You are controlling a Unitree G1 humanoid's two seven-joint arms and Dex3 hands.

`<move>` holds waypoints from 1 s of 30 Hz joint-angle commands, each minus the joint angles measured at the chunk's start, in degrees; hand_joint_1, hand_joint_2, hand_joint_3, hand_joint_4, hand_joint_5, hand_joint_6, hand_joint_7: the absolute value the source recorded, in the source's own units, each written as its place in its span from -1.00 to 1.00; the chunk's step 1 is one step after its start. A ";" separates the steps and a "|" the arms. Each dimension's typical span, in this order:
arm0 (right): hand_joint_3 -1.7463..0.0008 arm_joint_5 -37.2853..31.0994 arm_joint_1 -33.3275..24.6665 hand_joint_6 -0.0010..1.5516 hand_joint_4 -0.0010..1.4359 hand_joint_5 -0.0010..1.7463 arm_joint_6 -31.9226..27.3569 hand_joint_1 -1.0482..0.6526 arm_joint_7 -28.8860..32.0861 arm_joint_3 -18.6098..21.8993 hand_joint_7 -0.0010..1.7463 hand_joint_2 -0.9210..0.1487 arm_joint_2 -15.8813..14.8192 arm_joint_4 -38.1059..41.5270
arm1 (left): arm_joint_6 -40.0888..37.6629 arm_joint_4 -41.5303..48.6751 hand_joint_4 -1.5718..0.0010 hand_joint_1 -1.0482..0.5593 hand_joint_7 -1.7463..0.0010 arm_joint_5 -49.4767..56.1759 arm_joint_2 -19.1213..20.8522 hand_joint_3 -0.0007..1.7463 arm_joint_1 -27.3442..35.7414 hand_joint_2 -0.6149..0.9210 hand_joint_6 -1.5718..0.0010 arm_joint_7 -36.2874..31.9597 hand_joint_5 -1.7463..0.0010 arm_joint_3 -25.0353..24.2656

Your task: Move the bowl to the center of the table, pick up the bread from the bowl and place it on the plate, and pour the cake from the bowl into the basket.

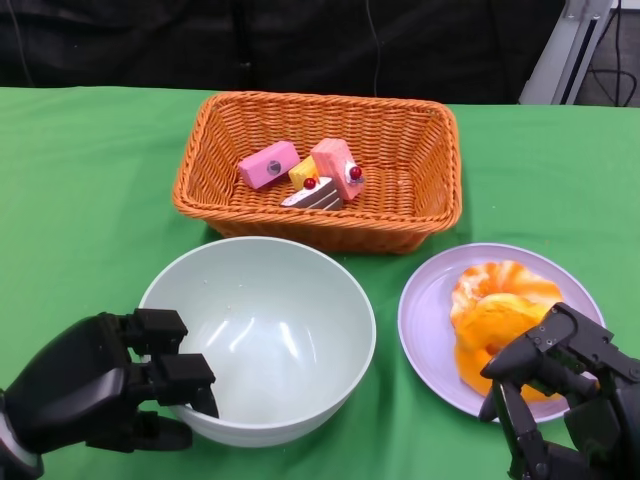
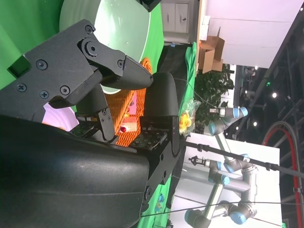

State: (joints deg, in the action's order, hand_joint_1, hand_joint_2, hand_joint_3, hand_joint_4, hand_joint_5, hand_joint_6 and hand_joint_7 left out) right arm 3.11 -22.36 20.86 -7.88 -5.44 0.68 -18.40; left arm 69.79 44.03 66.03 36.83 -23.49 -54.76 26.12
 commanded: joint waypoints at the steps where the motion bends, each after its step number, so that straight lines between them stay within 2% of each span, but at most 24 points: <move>1: -0.29 0.44 -0.03 -0.17 0.02 0.83 -0.23 0.10 0.22 0.02 0.59 -0.18 -0.33 -0.41 | -0.57 1.01 -0.04 0.05 -0.13 -1.80 1.36 -0.87 0.11 0.99 -0.08 1.43 -0.77 0.99; 8: -0.30 0.56 0.06 -0.18 0.03 0.83 0.11 0.10 0.14 0.01 0.60 -0.18 -0.28 -0.18 | -2.23 1.37 -0.02 0.01 0.03 -3.59 1.17 -0.83 0.40 1.00 -0.12 4.40 -0.64 2.37; 11: -0.29 0.19 0.07 -0.18 0.02 0.83 0.11 0.08 0.26 0.09 0.60 -0.18 -0.36 -0.19 | -3.19 1.02 -0.08 0.01 0.29 -5.33 1.33 -0.87 0.70 1.00 -0.21 8.27 -0.37 2.45; 14: -0.28 0.63 0.06 -0.18 0.02 0.83 -0.18 0.08 0.09 0.15 0.60 -0.19 -0.41 -0.22 | -4.39 0.13 -0.16 0.00 0.58 -7.56 1.31 -0.94 1.48 1.00 -0.31 11.84 -0.01 2.05; 15: -0.28 0.76 0.06 -0.18 0.02 0.83 -0.29 0.08 0.06 0.15 0.60 -0.19 -0.40 -0.27 | -4.70 -0.26 -0.19 -0.01 0.72 -8.24 1.32 -0.96 1.76 1.00 -0.33 12.83 0.18 1.93; 17: -0.28 0.93 0.09 -0.17 0.02 0.82 -0.35 0.09 -0.02 0.16 0.59 -0.19 -0.42 -0.28 | -5.26 -1.14 -0.23 -0.03 0.86 -9.33 1.42 -0.97 2.29 1.00 -0.34 14.37 0.43 1.70; 19: -0.28 1.00 0.15 -0.17 0.02 0.82 -0.36 0.09 -0.10 0.21 0.59 -0.19 -0.49 -0.26 | -5.83 -2.23 -0.17 -0.10 0.96 -10.84 1.49 -0.96 3.06 1.00 -0.23 16.17 0.65 1.25; 21: -0.28 0.99 0.17 -0.17 0.02 0.82 -0.45 0.09 -0.10 0.25 0.58 -0.19 -0.51 -0.27 | -6.12 -2.89 -0.10 -0.19 0.99 -12.53 1.38 -0.96 3.75 1.00 -0.11 18.07 0.77 0.75; 24: -0.27 0.81 0.21 -0.17 0.02 0.82 -0.47 0.08 -0.07 0.20 0.58 -0.19 -0.51 -0.27 | -6.32 -3.83 0.07 -0.39 1.00 -15.80 1.10 -0.93 4.81 1.00 0.11 21.93 0.89 0.06; 27: -0.26 1.13 0.32 -0.17 0.03 0.82 -0.15 0.06 -0.33 0.16 0.58 -0.19 -0.52 0.03 | -6.21 -4.44 0.29 -0.68 1.00 -19.32 0.69 -0.77 5.91 1.00 0.35 25.65 0.98 -0.84; 30: -0.25 1.07 0.11 -0.17 0.03 0.82 -0.39 0.06 -0.31 0.14 0.58 -0.20 -0.44 -0.18 | -6.03 -4.74 0.47 -0.84 1.00 -23.13 -0.12 -0.62 7.30 1.00 0.52 27.99 1.00 -2.22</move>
State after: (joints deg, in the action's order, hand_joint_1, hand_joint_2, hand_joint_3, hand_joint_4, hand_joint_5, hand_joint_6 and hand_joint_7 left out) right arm 3.38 -22.19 20.56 -8.22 -5.42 0.66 -18.39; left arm 63.78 39.72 44.59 36.40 -17.17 -28.08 24.89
